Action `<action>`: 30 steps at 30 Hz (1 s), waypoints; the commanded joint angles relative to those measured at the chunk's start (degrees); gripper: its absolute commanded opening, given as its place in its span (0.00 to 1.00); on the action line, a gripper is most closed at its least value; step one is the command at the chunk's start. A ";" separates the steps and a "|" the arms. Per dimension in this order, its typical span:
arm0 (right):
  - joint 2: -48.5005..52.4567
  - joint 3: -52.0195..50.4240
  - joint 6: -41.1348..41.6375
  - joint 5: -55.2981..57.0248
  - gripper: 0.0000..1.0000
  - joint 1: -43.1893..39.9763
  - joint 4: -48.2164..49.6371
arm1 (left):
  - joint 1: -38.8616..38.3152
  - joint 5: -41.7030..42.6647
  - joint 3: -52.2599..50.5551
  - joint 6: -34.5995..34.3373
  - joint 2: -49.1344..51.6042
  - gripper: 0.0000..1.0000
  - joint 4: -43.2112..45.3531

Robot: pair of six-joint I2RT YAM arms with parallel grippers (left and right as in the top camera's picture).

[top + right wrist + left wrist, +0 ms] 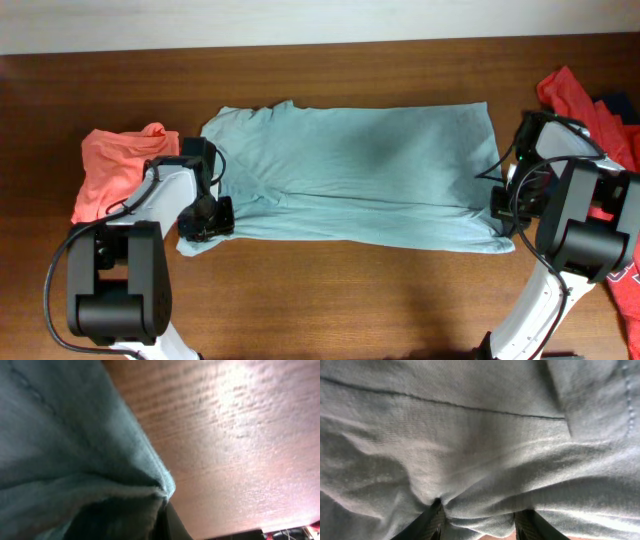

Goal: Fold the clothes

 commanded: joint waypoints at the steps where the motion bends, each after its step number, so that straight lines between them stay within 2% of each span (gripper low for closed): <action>1: 0.50 -1.88 1.77 2.38 0.04 -0.07 0.79 | 0.35 -1.25 -10.78 -0.92 9.73 0.45 -2.34; 12: 0.50 -2.12 2.43 2.23 0.04 -0.39 -0.50 | 0.35 -1.29 -10.78 -0.90 9.73 0.43 -2.27; 20: 0.46 0.07 3.08 1.75 0.04 -0.50 2.21 | 0.02 -0.35 -8.79 -0.20 9.33 0.25 -3.10; 23: 0.46 1.79 3.06 1.75 0.05 -0.50 2.47 | -0.46 3.56 -8.33 4.59 9.18 0.23 -5.31; 25: 0.46 2.58 3.06 1.75 0.06 -0.48 2.73 | -0.46 3.54 -7.93 4.87 9.18 0.18 -7.06; 30: 0.46 2.78 3.04 1.75 0.07 -0.48 2.69 | -0.46 4.63 -7.13 4.87 9.18 0.18 -8.31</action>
